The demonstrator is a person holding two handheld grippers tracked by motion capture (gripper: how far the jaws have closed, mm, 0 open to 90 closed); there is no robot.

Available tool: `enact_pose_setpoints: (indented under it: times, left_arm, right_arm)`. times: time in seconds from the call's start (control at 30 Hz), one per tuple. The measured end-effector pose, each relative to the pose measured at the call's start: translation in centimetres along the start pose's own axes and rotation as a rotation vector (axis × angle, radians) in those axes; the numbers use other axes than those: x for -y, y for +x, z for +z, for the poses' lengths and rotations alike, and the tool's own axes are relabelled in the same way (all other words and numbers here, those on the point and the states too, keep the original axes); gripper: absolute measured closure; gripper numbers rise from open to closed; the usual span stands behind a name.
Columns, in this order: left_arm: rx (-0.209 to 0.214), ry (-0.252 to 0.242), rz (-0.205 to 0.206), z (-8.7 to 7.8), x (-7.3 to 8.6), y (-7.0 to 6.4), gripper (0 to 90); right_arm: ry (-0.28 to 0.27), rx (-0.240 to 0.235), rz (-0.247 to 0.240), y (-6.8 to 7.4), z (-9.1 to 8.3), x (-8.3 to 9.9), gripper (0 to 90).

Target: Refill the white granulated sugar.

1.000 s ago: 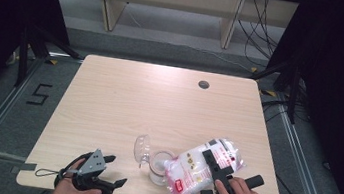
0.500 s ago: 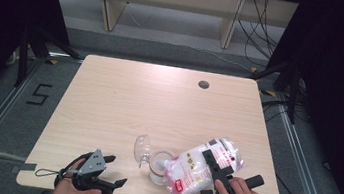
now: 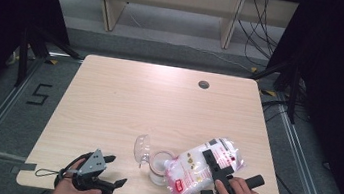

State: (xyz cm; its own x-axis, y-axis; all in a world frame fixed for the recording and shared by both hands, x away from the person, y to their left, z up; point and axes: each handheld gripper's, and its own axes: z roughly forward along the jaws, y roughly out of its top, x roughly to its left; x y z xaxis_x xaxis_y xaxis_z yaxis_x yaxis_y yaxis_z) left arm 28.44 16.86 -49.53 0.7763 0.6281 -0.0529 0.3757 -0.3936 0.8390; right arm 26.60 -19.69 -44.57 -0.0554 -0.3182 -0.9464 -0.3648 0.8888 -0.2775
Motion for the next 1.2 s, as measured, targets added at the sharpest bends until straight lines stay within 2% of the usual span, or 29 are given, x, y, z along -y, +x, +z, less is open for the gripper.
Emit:
enact_pose_setpoints:
  times: [0.1,0.27,0.9,1.0,1.07,1.2]
  left_arm:
    - [0.001,-0.006,-0.007,0.04,0.01,-0.05,17.3]
    - [0.001,0.007,0.006,-0.04,-0.01,0.06,17.3]
    - [0.001,0.005,0.003,-0.04,-0.01,0.06,17.3]
    - [0.003,-0.012,-0.012,0.08,0.01,-0.03,17.3]
    - [0.001,0.004,0.000,-0.03,-0.01,0.05,17.3]
    - [0.001,0.005,0.003,-0.03,-0.01,0.05,17.3]
  right_arm:
    - [-0.006,0.000,-0.012,-0.07,0.07,0.01,52.8]
    - [-0.001,0.001,-0.003,0.00,0.01,0.00,52.9]
    - [0.002,-0.002,-0.007,-0.11,-0.02,-0.01,52.9]
    - [0.002,-0.001,-0.006,-0.10,-0.03,-0.01,52.9]
    - [0.002,-0.002,-0.006,-0.10,-0.03,-0.01,53.0]
    - [0.003,-0.004,-0.006,-0.11,-0.05,-0.02,53.0]
